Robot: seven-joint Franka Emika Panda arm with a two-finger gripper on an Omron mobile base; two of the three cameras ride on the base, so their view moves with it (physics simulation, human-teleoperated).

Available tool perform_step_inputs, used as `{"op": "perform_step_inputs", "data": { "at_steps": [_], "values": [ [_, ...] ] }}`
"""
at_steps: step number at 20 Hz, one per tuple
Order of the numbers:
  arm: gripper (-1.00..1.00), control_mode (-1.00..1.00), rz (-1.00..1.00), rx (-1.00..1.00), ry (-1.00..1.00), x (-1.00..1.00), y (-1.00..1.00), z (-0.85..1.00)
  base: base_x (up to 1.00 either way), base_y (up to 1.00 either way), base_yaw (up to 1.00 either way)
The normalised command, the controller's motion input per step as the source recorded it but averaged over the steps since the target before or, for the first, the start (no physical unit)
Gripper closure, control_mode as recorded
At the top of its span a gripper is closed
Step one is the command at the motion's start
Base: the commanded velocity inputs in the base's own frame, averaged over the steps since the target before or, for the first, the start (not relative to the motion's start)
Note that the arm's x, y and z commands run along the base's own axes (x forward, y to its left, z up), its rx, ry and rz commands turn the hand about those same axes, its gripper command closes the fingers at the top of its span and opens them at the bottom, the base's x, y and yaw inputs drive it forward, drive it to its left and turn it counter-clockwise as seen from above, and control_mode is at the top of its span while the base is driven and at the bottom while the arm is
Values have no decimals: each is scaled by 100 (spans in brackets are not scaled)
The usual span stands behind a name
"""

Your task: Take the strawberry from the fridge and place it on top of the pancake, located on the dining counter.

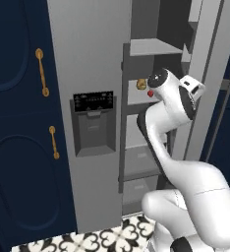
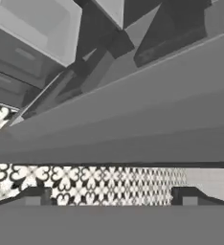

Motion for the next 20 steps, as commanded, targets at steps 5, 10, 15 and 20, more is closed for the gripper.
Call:
{"op": "perform_step_inputs", "data": {
  "at_steps": [5,10,15,20],
  "values": [
    [-100,-100,0,-33,4,79,-39,-1,0,0,0],
    [-100,-100,2,-13,0,73,-47,0,0,0,0],
    [-100,-100,0,-5,0,12,-27,0,0,0,0],
    [-100,-100,0,0,0,0,-53,0,0,0,0]
  ]
}}
